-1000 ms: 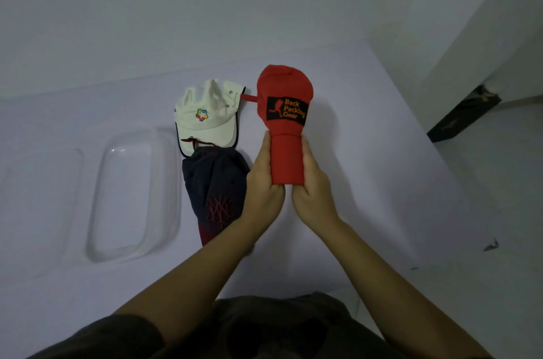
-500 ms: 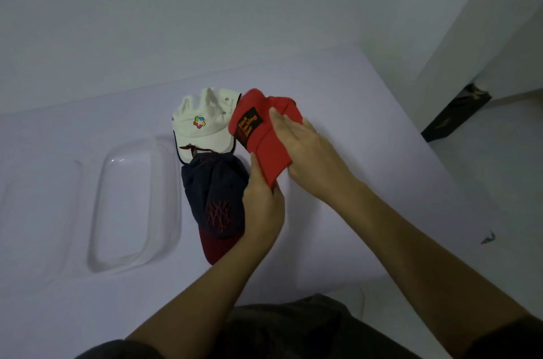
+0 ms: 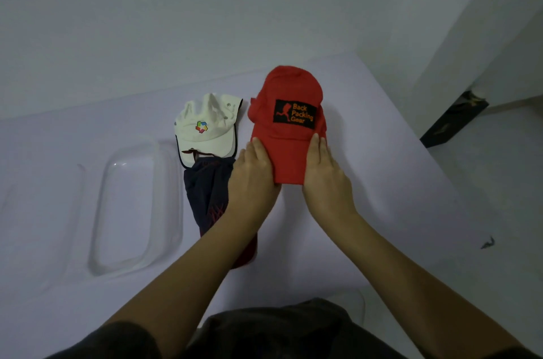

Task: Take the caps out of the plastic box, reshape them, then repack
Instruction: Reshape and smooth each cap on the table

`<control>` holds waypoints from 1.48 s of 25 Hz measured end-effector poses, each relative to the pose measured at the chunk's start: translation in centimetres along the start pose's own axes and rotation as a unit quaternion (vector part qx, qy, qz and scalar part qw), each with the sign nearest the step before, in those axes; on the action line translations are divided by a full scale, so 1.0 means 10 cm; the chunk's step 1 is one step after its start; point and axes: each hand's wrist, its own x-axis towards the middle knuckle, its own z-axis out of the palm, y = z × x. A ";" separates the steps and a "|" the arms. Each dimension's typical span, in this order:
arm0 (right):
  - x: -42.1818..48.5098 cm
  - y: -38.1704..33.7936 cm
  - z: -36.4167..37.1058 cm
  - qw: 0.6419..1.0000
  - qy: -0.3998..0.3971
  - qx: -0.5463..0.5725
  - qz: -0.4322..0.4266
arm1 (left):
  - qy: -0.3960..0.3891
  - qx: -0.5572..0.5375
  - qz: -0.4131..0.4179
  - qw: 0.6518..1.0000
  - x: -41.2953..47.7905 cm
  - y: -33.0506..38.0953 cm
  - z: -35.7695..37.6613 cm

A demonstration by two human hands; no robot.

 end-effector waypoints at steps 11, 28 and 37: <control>-0.16 0.01 0.02 0.994 0.018 0.103 -0.026 | -0.038 -0.019 0.046 0.998 -0.08 0.04 0.00; -0.13 -0.14 -0.08 0.980 0.034 0.194 0.006 | 0.006 -0.118 0.073 0.990 -0.03 0.02 0.01; -0.36 0.56 0.79 0.996 -0.040 0.044 -0.072 | -0.122 -0.016 0.047 0.991 -0.28 -0.13 0.85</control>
